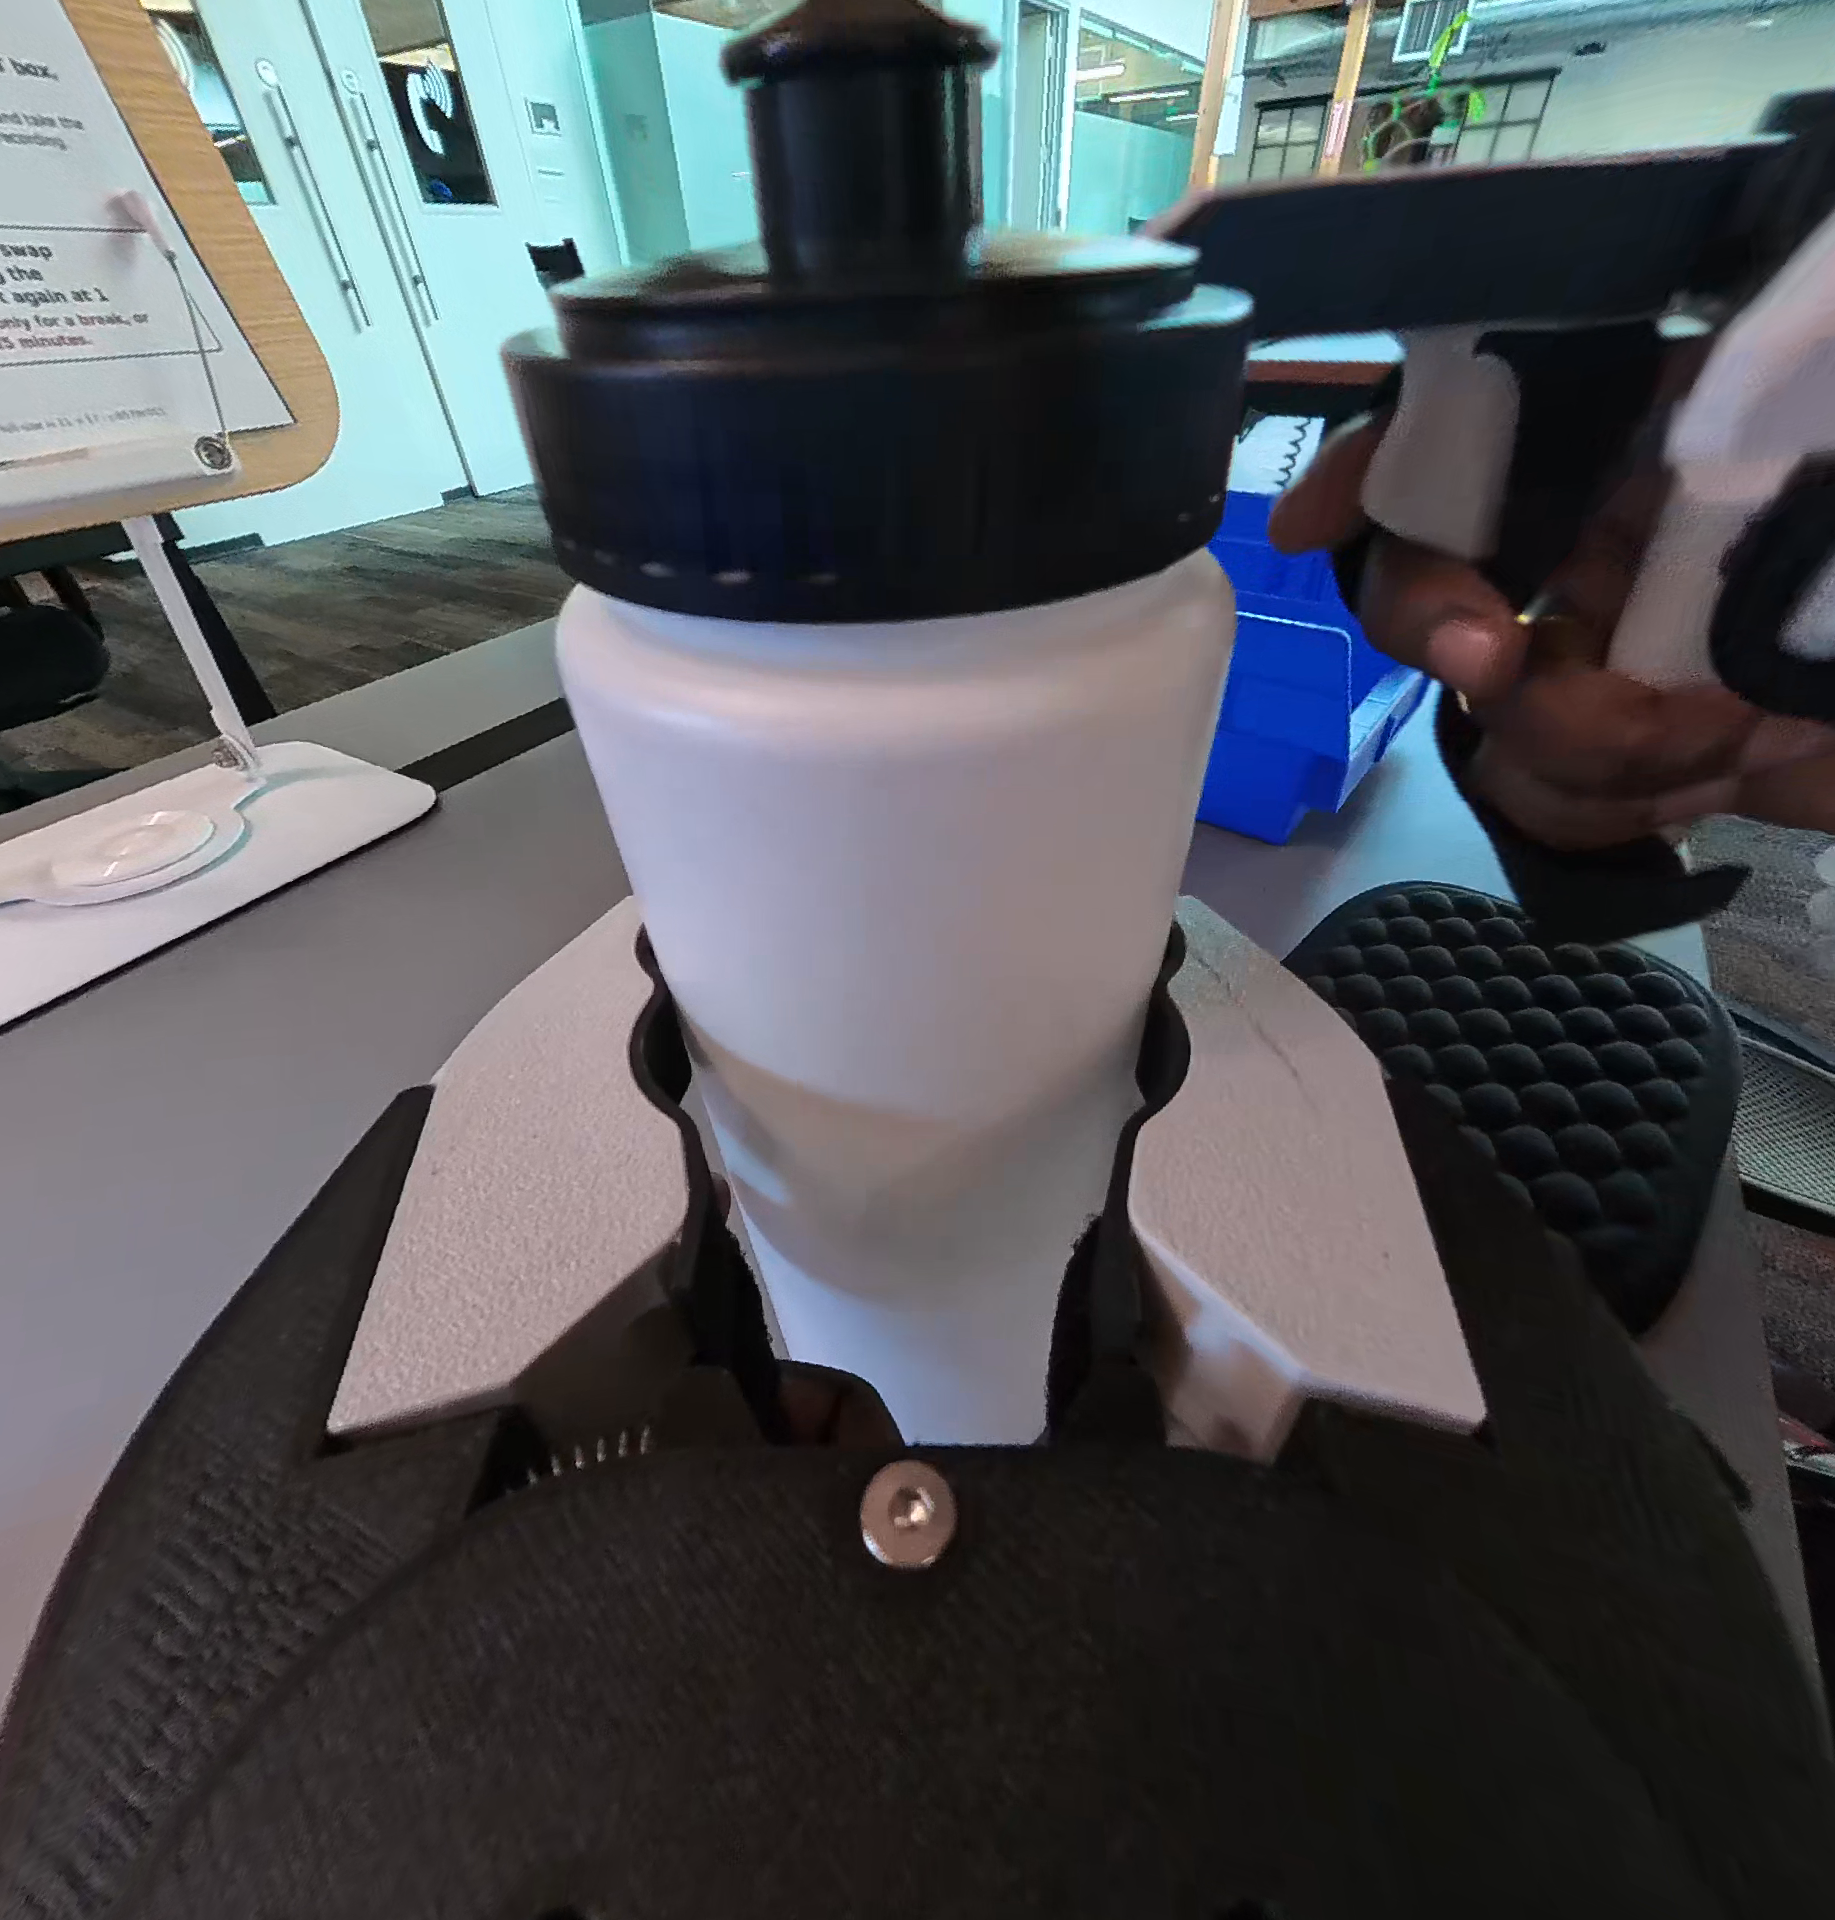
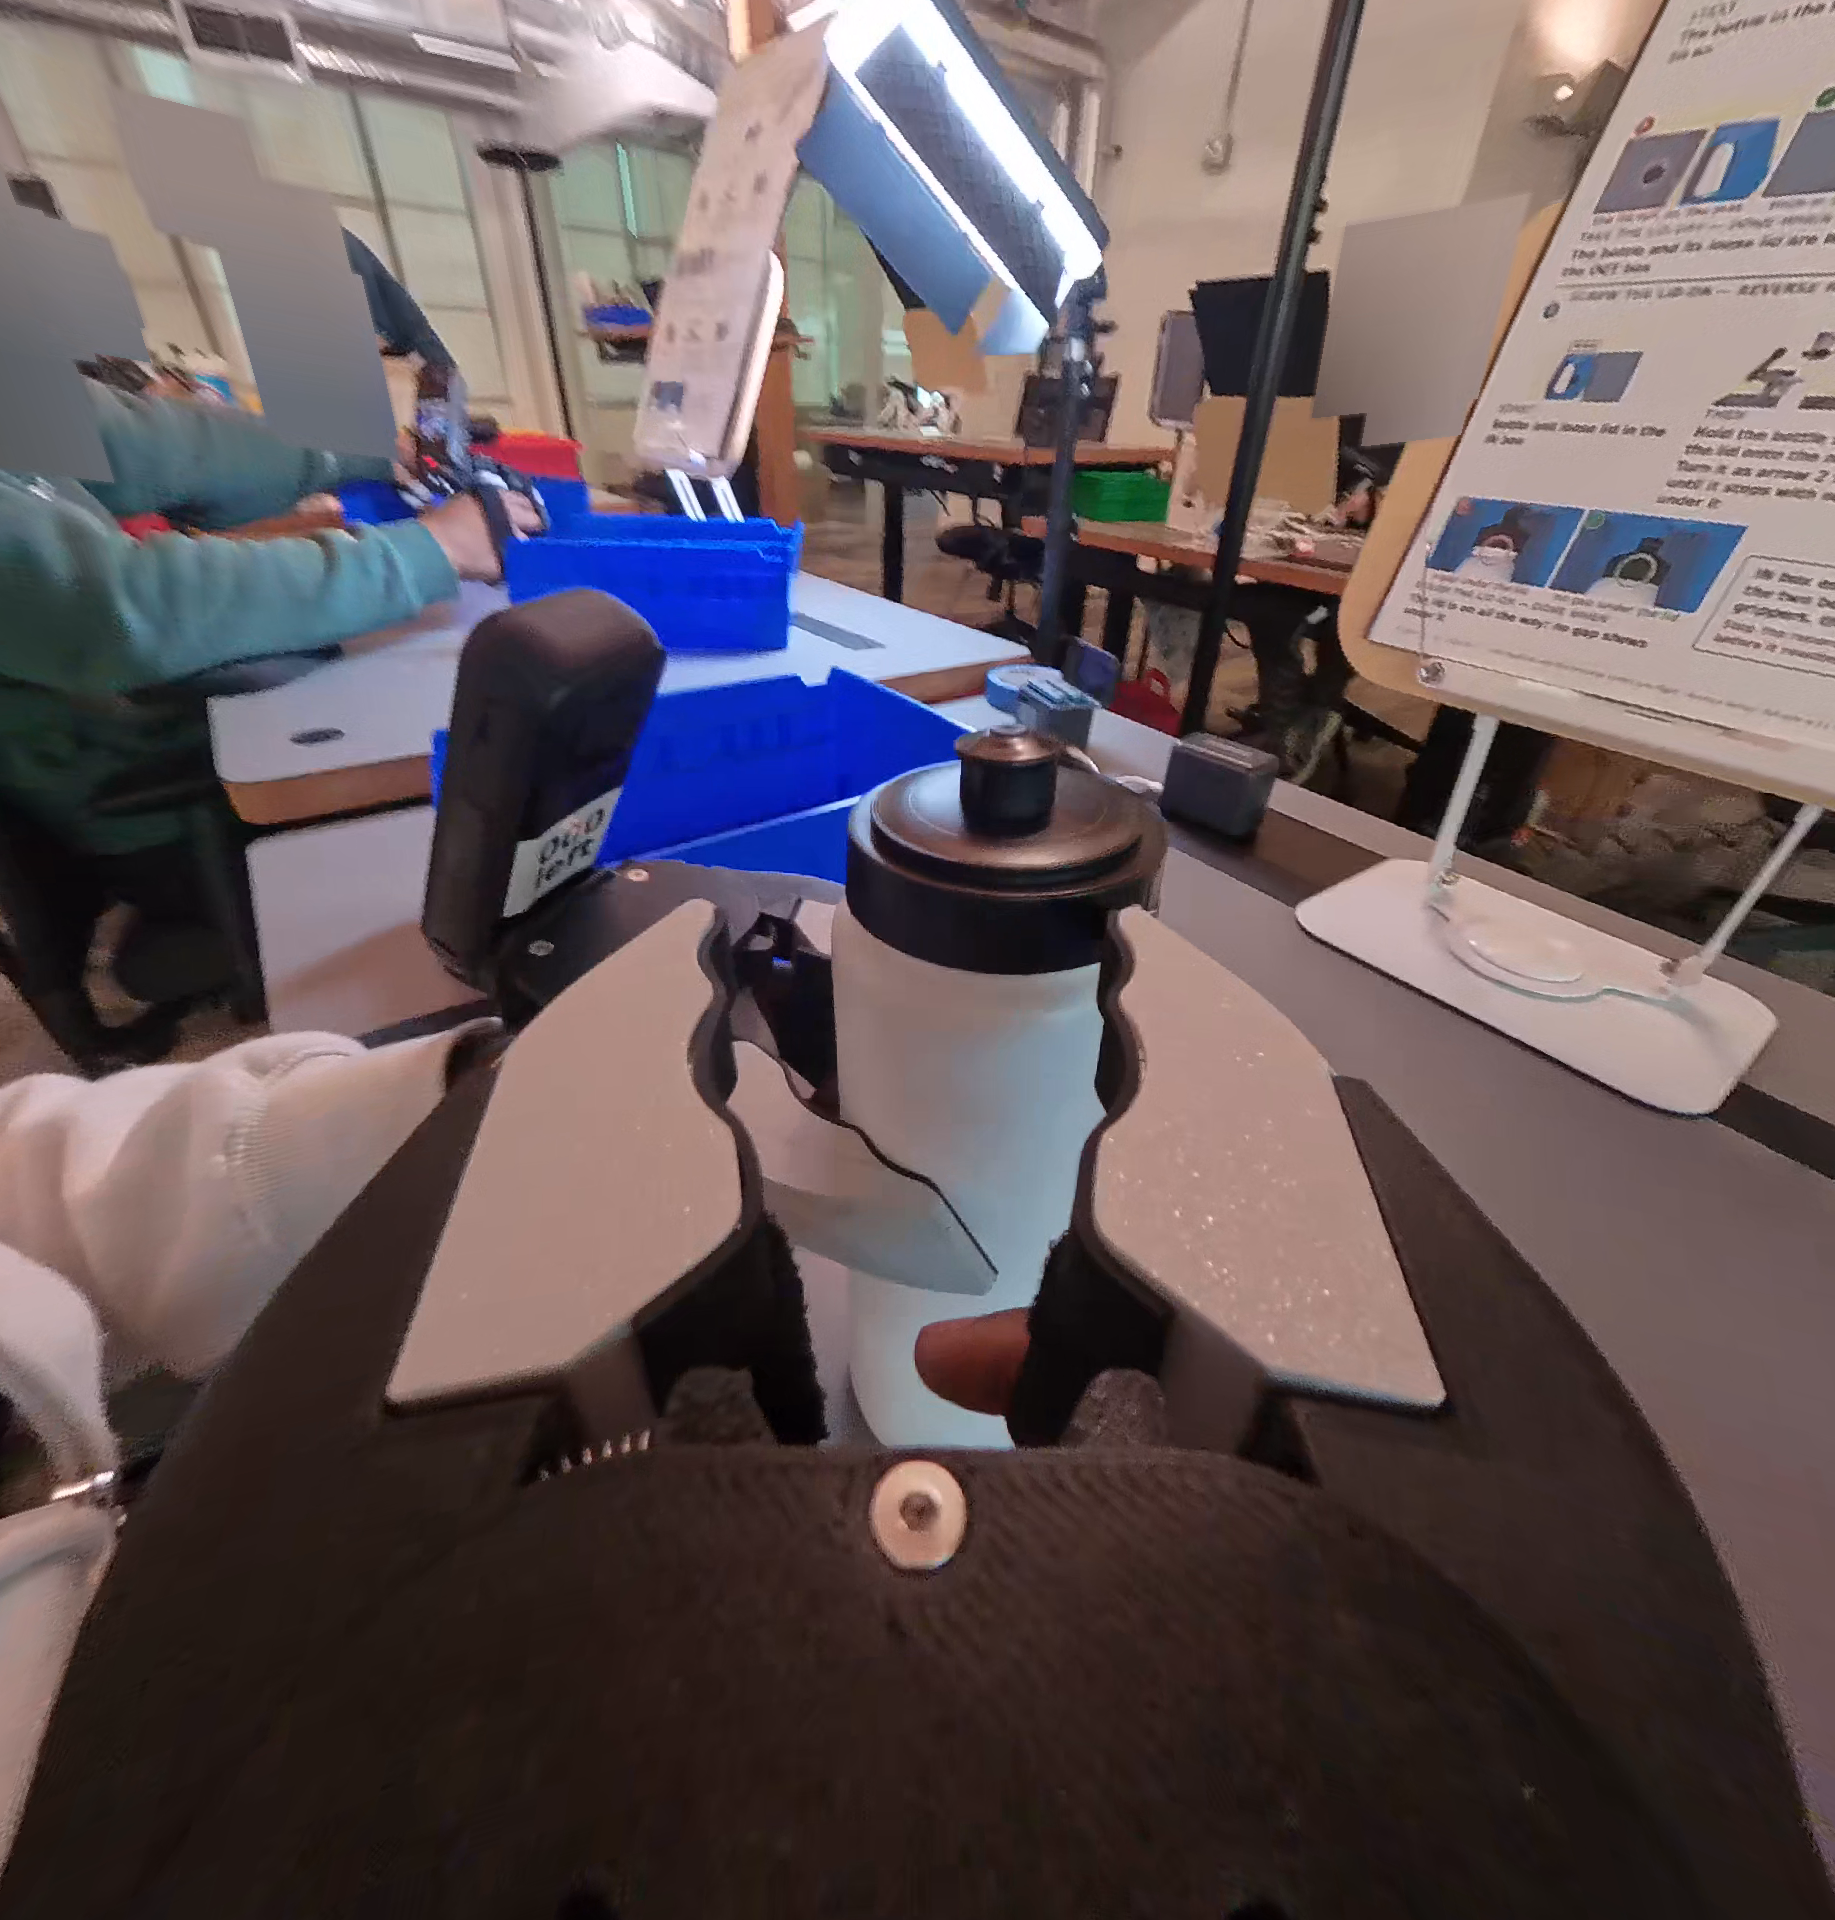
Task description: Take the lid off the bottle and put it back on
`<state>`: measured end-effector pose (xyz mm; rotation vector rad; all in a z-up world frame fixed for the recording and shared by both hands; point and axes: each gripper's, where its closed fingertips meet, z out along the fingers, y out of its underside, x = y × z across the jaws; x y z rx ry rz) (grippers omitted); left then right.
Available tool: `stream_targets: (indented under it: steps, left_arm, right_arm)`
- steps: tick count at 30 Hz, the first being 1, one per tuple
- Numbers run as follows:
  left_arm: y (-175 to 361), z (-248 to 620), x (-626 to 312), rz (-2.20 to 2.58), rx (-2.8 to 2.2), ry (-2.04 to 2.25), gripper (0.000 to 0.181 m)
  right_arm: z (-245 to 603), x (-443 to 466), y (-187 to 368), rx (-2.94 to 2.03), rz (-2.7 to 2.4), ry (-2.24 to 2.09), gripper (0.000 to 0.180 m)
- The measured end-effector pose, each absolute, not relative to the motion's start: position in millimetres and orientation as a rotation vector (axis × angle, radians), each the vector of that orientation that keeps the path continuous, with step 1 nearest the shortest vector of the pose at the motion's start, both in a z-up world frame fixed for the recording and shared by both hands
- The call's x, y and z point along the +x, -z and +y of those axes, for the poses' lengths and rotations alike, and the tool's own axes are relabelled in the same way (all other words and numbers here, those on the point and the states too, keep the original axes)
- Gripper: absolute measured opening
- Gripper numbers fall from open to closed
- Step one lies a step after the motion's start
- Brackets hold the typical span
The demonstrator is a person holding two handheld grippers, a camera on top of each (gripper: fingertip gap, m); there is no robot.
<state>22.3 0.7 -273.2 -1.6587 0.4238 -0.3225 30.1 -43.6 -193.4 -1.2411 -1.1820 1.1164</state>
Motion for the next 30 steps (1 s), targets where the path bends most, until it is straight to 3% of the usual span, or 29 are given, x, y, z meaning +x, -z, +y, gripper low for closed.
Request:
stream_targets:
  steps: [2,7,12,18,26,30]
  left_arm:
    - [273,1,23,0.431,-1.658,0.325,0.087]
    - [273,-1,24,0.442,-1.653,0.338,0.087]
    - [273,-2,28,0.465,-1.646,0.355,0.086]
    - [273,-2,28,0.468,-1.647,0.355,0.087]
    - [274,-1,30,0.46,-1.66,0.326,0.087]
    - [273,-1,24,0.426,-1.658,0.337,0.086]
  right_arm:
    - [-31,35,185,-1.215,-1.134,-1.155,0.08]
    - [-15,12,186,-1.101,-1.323,-1.221,0.146]
    - [-32,-9,183,-0.933,-1.533,-1.467,0.144]
    - [-49,-13,196,-0.897,-1.684,-1.529,0.101]
    - [-42,8,196,-0.991,-1.424,-1.353,0.1]
    - [-39,27,196,-1.004,-1.329,-1.271,0.08]
